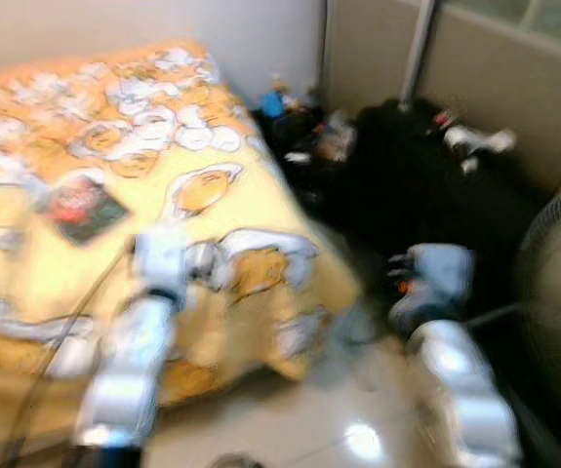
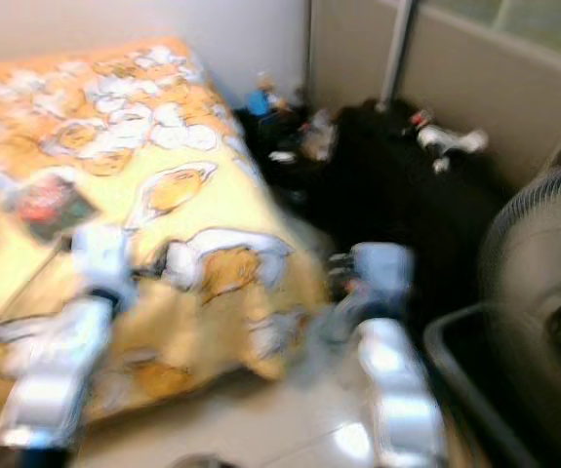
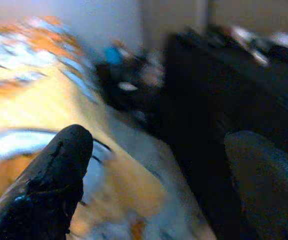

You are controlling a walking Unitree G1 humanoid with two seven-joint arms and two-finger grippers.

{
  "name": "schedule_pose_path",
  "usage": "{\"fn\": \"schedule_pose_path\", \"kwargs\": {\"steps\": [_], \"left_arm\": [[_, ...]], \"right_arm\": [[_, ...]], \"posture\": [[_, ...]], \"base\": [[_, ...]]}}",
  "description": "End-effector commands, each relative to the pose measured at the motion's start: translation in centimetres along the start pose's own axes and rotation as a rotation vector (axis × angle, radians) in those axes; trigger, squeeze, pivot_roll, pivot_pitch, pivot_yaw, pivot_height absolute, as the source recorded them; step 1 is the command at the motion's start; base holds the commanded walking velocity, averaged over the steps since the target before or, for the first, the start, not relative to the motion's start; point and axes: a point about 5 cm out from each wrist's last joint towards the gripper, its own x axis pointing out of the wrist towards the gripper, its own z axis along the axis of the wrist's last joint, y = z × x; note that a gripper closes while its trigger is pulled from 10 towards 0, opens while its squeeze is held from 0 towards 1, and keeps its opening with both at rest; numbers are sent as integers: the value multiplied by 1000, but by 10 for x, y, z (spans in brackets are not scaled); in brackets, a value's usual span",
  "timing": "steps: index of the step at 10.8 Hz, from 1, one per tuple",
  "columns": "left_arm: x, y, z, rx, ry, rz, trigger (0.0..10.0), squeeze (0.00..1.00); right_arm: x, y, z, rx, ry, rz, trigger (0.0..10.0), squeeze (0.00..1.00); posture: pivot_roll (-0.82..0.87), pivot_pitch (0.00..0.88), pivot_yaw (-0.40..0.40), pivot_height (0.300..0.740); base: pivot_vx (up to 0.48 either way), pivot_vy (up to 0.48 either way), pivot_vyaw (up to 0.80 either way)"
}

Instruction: Clean up the room

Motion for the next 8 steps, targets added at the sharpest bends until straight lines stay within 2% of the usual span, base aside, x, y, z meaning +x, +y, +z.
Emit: {"fn": "schedule_pose_path", "kwargs": {"steps": [1, 2, 4, 7, 8], "left_arm": [[1, 10, 1, 3, 8, 30, 10000, 0], [5, 11, -1, 2, 11, 51, 10000, 0], [10, 9, -4, 5, 16, 66, 10000, 0], [16, 16, -6, 55, 15, 111, 10000, 0], [18, 17, -3, 57, 3, 110, 10000, 0]], "right_arm": [[2, 5, 3, 9, 4, 4, 10000, 0], [9, 4, 11, -60, -48, -2, 10000, 0], [15, 6, 3, -3, 33, 61, 10000, 0], [24, 13, 7, -63, 35, 114, 10000, 0], [25, 13, 7, -54, 40, 117, 10000, 0]], "posture": [[-71, 0, 95, 740], [-38, 0, 70, 740], [-24, 0, 35, 740], [15, 0, -13, 740], [15, 0, -10, 740]], "base": [[0, 364, 0], [0, 379, 0], [0, 407, 0], [0, 410, 0], [0, 401, 0]]}}
